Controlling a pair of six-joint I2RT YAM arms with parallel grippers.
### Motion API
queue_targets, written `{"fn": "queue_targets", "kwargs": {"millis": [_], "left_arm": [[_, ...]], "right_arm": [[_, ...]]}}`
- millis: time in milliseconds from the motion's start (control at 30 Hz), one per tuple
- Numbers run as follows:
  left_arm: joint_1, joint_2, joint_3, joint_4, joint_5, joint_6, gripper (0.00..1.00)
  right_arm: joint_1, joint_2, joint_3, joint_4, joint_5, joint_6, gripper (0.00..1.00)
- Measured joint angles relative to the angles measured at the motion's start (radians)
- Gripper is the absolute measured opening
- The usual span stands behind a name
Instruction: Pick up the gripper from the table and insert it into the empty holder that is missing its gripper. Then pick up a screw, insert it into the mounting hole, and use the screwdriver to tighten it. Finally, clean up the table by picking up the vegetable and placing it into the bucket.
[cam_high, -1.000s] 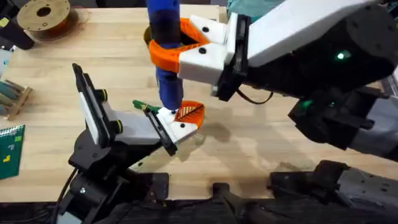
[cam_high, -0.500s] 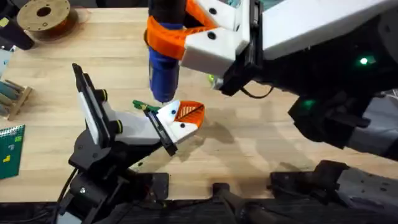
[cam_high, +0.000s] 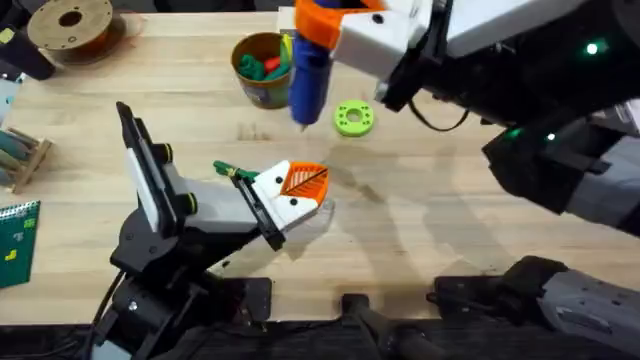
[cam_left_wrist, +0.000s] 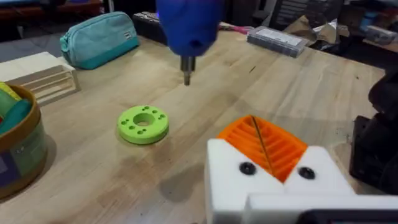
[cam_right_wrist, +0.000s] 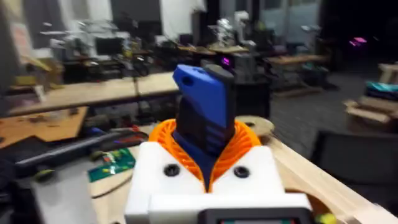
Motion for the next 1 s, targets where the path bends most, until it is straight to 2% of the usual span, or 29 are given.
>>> {"fn": "queue_targets", "kwargs": {"millis": [133,333,500,667,833,1000], "left_arm": [[0.000,0.000,0.000,0.000,0.000,0.000,0.010],[0.000,0.000,0.000,0.000,0.000,0.000,0.010],[0.000,0.000,0.000,0.000,0.000,0.000,0.010],[0.000,0.000,0.000,0.000,0.000,0.000,0.010],[0.000,0.000,0.000,0.000,0.000,0.000,0.010],[0.000,0.000,0.000,0.000,0.000,0.000,0.010]], "right_arm": [[-0.054,0.002,0.000,-0.005,-0.011,0.008,0.031],[-0.066,0.002,0.000,-0.048,-0.061,-0.028,0.031],[-0.086,0.001,0.000,0.051,-0.087,0.041,0.031],[-0.020,0.002,0.000,0.047,-0.108,0.136,0.031],[0.073,0.002,0.000,0.007,-0.111,0.116,0.031],[0.093,0.002,0.000,0.005,-0.100,0.111,0.031]]}}
